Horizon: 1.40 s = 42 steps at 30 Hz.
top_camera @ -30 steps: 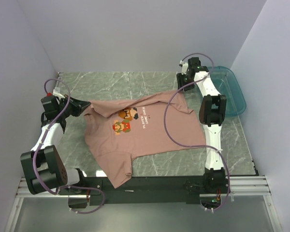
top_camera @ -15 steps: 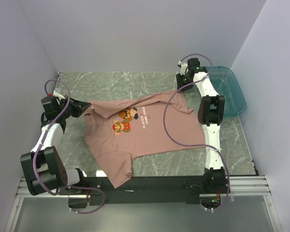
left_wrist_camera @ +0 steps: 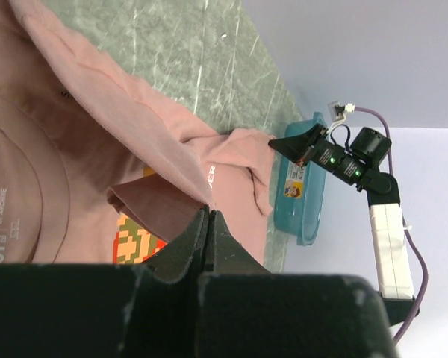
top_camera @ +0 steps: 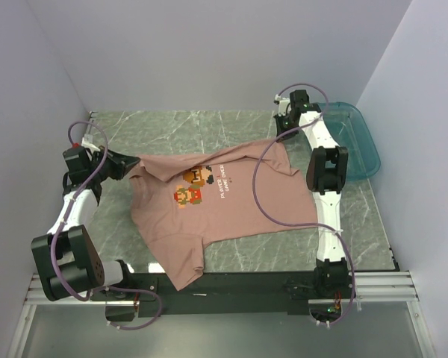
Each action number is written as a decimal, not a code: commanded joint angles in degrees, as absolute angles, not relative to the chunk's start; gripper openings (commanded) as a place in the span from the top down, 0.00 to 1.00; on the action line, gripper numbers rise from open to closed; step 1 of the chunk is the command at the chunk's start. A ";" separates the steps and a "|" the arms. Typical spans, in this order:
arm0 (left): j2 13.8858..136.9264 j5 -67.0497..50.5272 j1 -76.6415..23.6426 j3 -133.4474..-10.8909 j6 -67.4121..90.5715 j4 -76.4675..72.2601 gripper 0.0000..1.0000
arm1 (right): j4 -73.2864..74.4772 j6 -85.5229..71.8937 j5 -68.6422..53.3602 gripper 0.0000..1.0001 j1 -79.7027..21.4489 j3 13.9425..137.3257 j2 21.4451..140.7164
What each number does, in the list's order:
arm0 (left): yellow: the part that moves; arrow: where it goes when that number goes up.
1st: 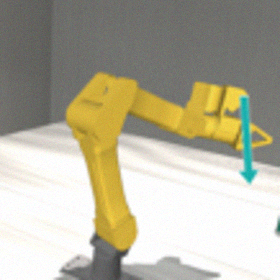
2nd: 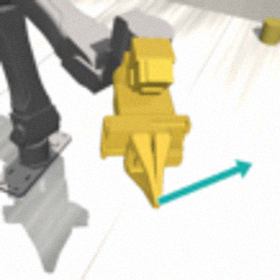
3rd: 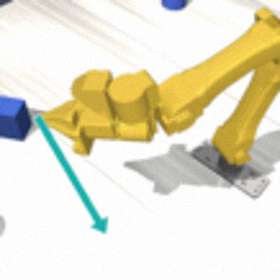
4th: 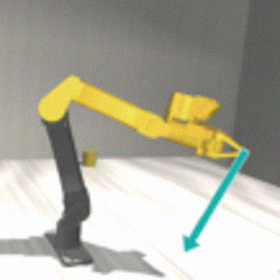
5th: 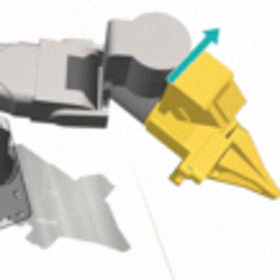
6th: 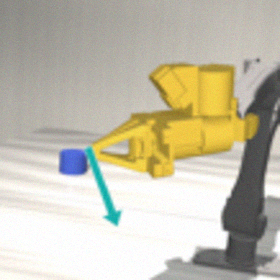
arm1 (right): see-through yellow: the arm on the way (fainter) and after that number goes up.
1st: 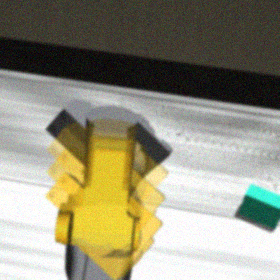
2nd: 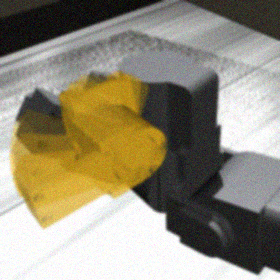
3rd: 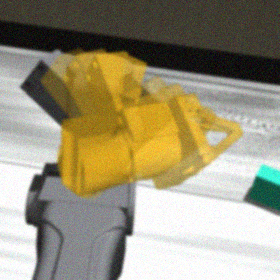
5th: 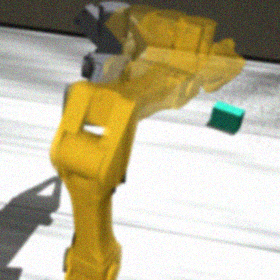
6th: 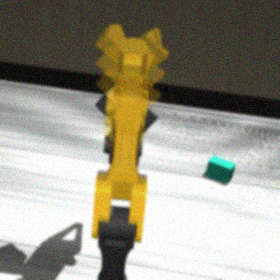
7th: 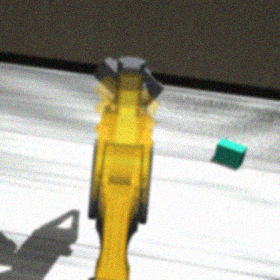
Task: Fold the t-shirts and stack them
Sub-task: Flatten the tshirt out
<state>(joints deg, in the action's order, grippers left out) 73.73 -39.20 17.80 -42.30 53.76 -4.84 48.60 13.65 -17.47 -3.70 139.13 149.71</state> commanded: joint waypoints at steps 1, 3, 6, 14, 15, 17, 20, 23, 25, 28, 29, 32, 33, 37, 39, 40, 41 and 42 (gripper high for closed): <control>74.00 -39.11 18.11 -47.71 54.57 -7.29 1.00 | 46.68 15.03 -19.33 1.00 -3.52 137.29 139.43; 74.27 -38.85 18.11 -49.39 55.54 -8.08 1.00 | 45.10 15.12 -21.08 1.00 -3.43 133.69 135.46; 74.62 -38.32 18.11 -52.81 59.22 -10.45 1.00 | 43.16 14.85 -23.63 1.00 -3.43 128.42 124.93; 72.51 -37.79 18.11 -56.77 65.65 -14.06 1.00 | 41.75 17.31 -26.01 1.00 -3.51 120.68 106.98; 72.07 -37.88 18.19 -57.47 66.87 -14.41 1.00 | 41.49 17.84 -26.10 1.00 -3.34 120.41 103.92; 70.76 -37.79 18.19 -58.09 68.46 -16.34 1.00 | 41.13 18.28 -26.02 1.00 -3.25 119.97 100.74; 68.30 -37.36 18.28 -60.37 70.13 -16.18 1.00 | 40.96 18.72 -25.58 1.00 -2.99 120.15 94.85; 64.96 -36.04 18.28 -63.27 71.10 -16.08 1.00 | 41.39 19.16 -24.96 1.00 -2.64 121.19 89.75; 62.07 -34.72 18.19 -65.46 71.72 -15.82 1.00 | 42.71 19.25 -24.61 1.00 -2.55 122.08 86.15; 58.03 -33.14 18.19 -69.42 71.54 -14.24 1.00 | 43.68 19.16 -24.00 1.00 -2.37 123.05 80.79; 57.05 -32.79 18.19 -70.56 71.46 -13.98 1.00 | 43.51 18.90 -24.08 1.00 -2.37 123.05 79.29; 53.45 -33.22 18.19 -75.22 71.02 -13.62 1.00 | 42.28 18.37 -24.26 1.00 -2.46 122.70 72.35; 52.65 -33.48 18.11 -77.50 70.58 -13.45 1.00 | 41.06 18.20 -24.17 1.00 -2.37 122.43 68.77; 47.83 -33.05 16.00 -80.33 68.82 -15.28 1.00 | 38.67 16.88 -22.51 1.00 -2.37 124.87 62.50; 45.98 -29.99 14.60 -80.25 67.25 -14.34 1.00 | 37.89 15.65 -20.66 1.00 -2.37 125.07 61.35; 45.88 -26.93 14.24 -80.16 66.98 -11.80 1.00 | 36.92 15.04 -19.78 1.00 -2.37 122.89 61.43; 46.49 -18.89 14.15 -79.90 67.23 -3.51 1.00 | 34.65 13.29 -17.86 1.00 -2.37 121.22 63.35; 52.15 -17.33 14.32 -79.63 69.50 -0.21 1.00 | 34.46 12.49 -16.71 1.00 -2.37 120.24 65.72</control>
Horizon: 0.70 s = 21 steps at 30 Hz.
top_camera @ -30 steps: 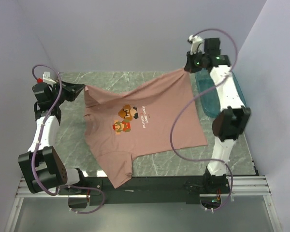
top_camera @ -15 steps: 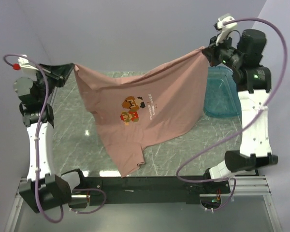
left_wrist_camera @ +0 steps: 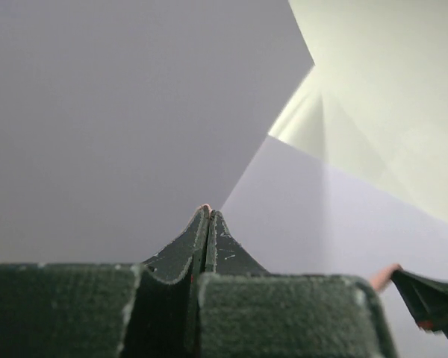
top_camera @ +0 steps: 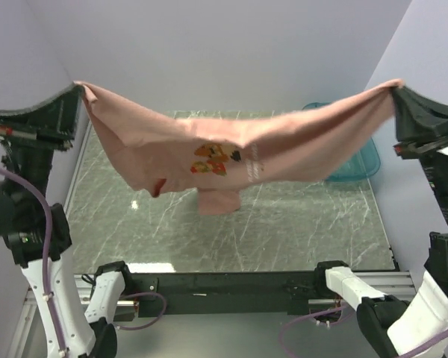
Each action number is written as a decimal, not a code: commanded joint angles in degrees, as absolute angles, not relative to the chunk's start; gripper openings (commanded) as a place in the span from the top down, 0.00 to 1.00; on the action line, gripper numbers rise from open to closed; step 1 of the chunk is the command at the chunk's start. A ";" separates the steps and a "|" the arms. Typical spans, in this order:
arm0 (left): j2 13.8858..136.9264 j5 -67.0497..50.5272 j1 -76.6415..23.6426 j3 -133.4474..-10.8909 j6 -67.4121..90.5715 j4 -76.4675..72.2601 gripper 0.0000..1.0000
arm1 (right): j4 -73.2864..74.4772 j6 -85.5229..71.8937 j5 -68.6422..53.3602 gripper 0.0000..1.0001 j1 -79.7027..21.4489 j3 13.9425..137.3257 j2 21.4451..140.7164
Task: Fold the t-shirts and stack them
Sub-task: Flatten the tshirt out
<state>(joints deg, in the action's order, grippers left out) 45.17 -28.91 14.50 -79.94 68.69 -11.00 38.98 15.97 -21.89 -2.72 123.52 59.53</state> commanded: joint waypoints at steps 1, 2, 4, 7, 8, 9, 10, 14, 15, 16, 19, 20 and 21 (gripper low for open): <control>56.91 -19.40 15.20 -79.89 70.65 3.30 1.00 | 35.41 11.44 -15.48 1.00 -2.37 121.71 69.31; 62.35 -23.77 16.34 -80.41 71.53 7.86 1.00 | 39.42 9.08 -14.95 1.00 -1.42 123.12 73.43; 72.32 -34.96 15.74 -76.23 74.53 4.15 1.00 | 41.47 8.53 -15.73 1.00 -1.32 119.30 80.49; 67.69 -30.60 16.52 -66.99 70.07 6.39 1.00 | 45.27 10.97 -21.43 1.00 -1.41 108.18 81.13; 66.81 -29.80 16.87 -65.93 68.31 7.90 1.00 | 41.96 11.42 -21.97 1.00 -1.67 103.84 77.82; 66.36 -31.36 17.83 -64.26 66.12 9.22 1.00 | 40.10 11.86 -22.49 1.00 -1.76 99.80 76.04; 66.18 -32.16 18.19 -63.55 65.31 9.58 1.00 | 38.69 13.00 -22.94 1.00 -1.84 93.93 74.55; 64.08 -32.16 18.28 -63.89 62.23 10.99 1.00 | 38.15 14.76 -25.92 1.00 -1.85 89.65 71.20; 63.46 -32.52 18.28 -64.24 62.31 10.64 1.00 | 37.97 15.11 -26.80 1.00 -1.85 89.21 70.67; 63.28 -33.65 18.28 -64.86 62.31 10.29 1.00 | 37.62 15.73 -28.20 1.00 -1.85 88.16 70.06; 62.67 -35.76 18.28 -66.97 62.58 9.85 1.00 | 35.95 15.91 -30.23 1.00 -1.85 86.75 68.12; 62.49 -36.21 18.28 -67.76 62.75 9.76 1.00 | 35.25 15.73 -30.58 1.00 -1.85 86.49 67.51; 62.14 -36.56 18.28 -68.02 62.93 9.76 1.00 | 34.90 15.47 -30.85 1.00 -1.85 86.31 67.24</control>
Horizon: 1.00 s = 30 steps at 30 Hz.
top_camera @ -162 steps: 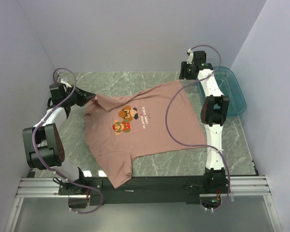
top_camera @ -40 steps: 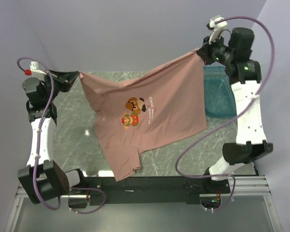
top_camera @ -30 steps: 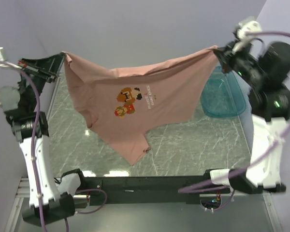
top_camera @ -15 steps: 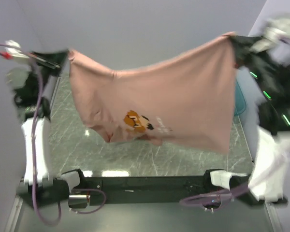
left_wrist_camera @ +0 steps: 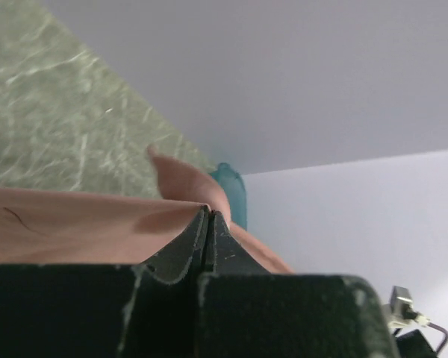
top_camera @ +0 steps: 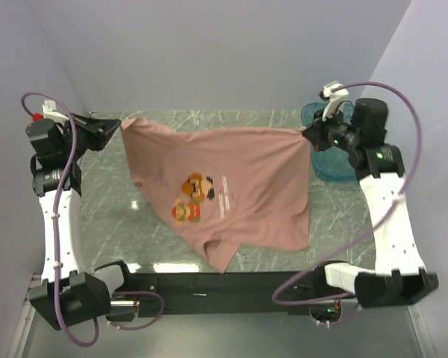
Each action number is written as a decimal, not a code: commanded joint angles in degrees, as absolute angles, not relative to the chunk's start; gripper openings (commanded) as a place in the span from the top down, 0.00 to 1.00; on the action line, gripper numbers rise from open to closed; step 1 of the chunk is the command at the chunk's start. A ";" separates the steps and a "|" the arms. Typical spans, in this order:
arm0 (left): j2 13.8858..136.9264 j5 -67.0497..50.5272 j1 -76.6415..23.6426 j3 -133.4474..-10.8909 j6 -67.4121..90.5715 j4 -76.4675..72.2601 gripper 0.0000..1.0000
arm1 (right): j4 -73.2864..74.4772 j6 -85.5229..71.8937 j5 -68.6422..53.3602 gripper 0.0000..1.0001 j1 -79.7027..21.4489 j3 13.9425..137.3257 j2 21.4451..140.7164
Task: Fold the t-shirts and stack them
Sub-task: Flatten the tshirt out
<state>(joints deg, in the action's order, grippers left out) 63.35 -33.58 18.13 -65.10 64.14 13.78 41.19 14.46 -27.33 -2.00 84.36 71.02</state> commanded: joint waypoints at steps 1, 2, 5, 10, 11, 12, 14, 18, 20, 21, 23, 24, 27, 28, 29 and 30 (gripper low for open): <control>61.96 -36.65 18.28 -68.29 63.10 9.76 1.00 | 34.54 14.86 -31.55 1.00 -1.85 86.13 66.98; 61.88 -36.56 18.37 -68.55 63.37 9.76 1.00 | 34.19 14.68 -31.90 1.00 -1.93 86.22 66.71; 62.05 -36.91 18.37 -68.38 64.51 8.71 1.00 | 33.67 13.98 -33.31 1.00 -1.76 86.92 66.80; 62.75 -36.91 18.28 -67.94 65.13 7.74 1.00 | 32.87 13.54 -33.57 1.00 -1.84 86.93 66.71; 62.58 -36.91 18.28 -67.77 65.21 7.82 1.00 | 32.70 13.54 -33.57 1.00 -1.76 86.75 66.53; 62.49 -36.91 18.28 -67.59 65.30 7.65 1.00 | 32.52 13.54 -33.66 1.00 -1.84 85.96 66.45; 62.14 -36.91 18.28 -66.72 65.48 7.30 1.00 | 31.65 13.45 -33.75 1.00 -1.76 85.08 66.10; 61.17 -36.21 18.28 -63.82 66.27 5.98 1.00 | 30.50 13.10 -33.93 1.00 -1.84 83.15 66.09; 61.78 -35.42 18.28 -62.06 67.14 4.31 1.00 | 29.89 12.66 -33.49 1.00 -1.76 82.79 67.32; 62.92 -35.33 18.28 -61.44 67.50 3.52 1.00 | 29.71 12.57 -33.23 1.00 -1.84 82.27 67.85; 64.41 -34.98 18.28 -59.60 68.72 0.72 1.00 | 28.75 12.13 -32.61 1.00 -1.76 81.65 69.77; 66.25 -35.15 18.37 -59.07 69.17 0.44 1.00 | 28.31 11.87 -32.35 1.00 -1.84 81.04 70.57; 70.90 -35.42 18.19 -58.36 69.35 -3.51 1.00 | 26.72 11.43 -31.64 1.00 -1.85 80.33 74.17; 72.15 -35.33 18.11 -58.27 69.26 -4.12 1.00 | 26.54 11.43 -31.73 1.00 -1.76 80.42 76.09; 74.68 -35.16 17.84 -58.36 68.74 -4.74 1.00 | 26.11 11.25 -31.90 1.00 -1.84 80.42 77.16; 76.01 -34.98 17.67 -58.45 68.47 -5.09 1.00 | 25.84 11.08 -31.99 1.00 -1.85 80.51 78.21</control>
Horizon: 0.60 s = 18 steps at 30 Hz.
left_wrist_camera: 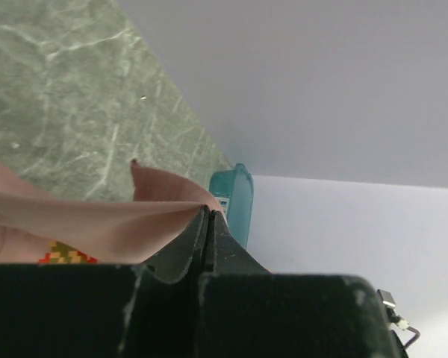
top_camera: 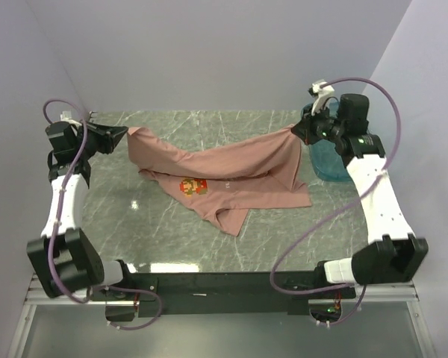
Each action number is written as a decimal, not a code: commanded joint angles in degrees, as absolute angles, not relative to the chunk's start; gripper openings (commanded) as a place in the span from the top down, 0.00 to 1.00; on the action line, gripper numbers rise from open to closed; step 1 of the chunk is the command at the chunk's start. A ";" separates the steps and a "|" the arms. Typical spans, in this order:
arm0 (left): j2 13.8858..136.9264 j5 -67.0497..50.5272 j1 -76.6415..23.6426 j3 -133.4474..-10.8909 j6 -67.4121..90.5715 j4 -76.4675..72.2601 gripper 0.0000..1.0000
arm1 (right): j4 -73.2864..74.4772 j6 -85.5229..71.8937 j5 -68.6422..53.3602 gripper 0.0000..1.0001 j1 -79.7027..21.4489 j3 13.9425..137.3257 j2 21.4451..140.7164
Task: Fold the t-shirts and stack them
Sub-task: Flatten the tshirt out
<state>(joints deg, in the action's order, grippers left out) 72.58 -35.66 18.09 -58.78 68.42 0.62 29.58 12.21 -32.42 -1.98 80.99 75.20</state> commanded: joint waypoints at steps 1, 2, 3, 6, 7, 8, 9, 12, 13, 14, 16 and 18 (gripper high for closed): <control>77.33 -34.98 17.67 -58.45 68.21 -5.53 1.00 | 25.49 11.07 -31.99 1.00 -1.76 80.68 79.18; 78.65 -34.89 17.23 -58.62 67.86 -6.06 1.00 | 24.71 10.90 -32.08 1.00 -1.76 80.68 81.19; 81.36 -34.72 17.05 -58.80 67.68 -6.85 1.00 | 24.35 10.72 -31.99 1.00 -1.76 80.86 82.17; 87.79 -34.63 16.35 -59.85 66.97 -8.52 1.00 | 23.82 10.46 -32.17 1.00 -1.84 81.91 86.74; 89.54 -34.63 16.09 -60.29 66.89 -8.79 1.00 | 23.82 10.46 -32.17 1.00 -1.76 82.26 87.88; 91.30 -34.72 15.56 -61.42 66.36 -8.96 1.00 | 23.82 10.46 -32.17 1.00 -1.76 82.70 90.33; 95.06 -34.98 15.21 -62.13 66.01 -9.23 1.00 | 23.99 10.46 -32.17 1.00 -1.84 83.23 91.48; 102.55 -36.03 14.24 -65.91 63.81 -8.18 0.99 | 23.99 10.55 -32.08 1.00 -1.76 83.93 95.26; 104.22 -36.47 13.98 -67.57 62.59 -7.13 0.99 | 23.82 10.55 -31.99 1.00 -1.76 84.02 96.75; 106.94 -36.56 13.54 -68.28 61.97 -6.77 0.99 | 23.99 10.63 -31.91 1.00 -1.76 84.11 97.38; 109.06 -37.44 13.36 -69.43 60.04 -5.98 0.94 | 23.91 10.90 -31.55 1.00 -1.76 84.11 98.96; 110.82 -38.23 13.45 -69.43 58.81 -5.89 0.82 | 23.99 11.42 -31.38 1.00 -1.76 83.94 99.66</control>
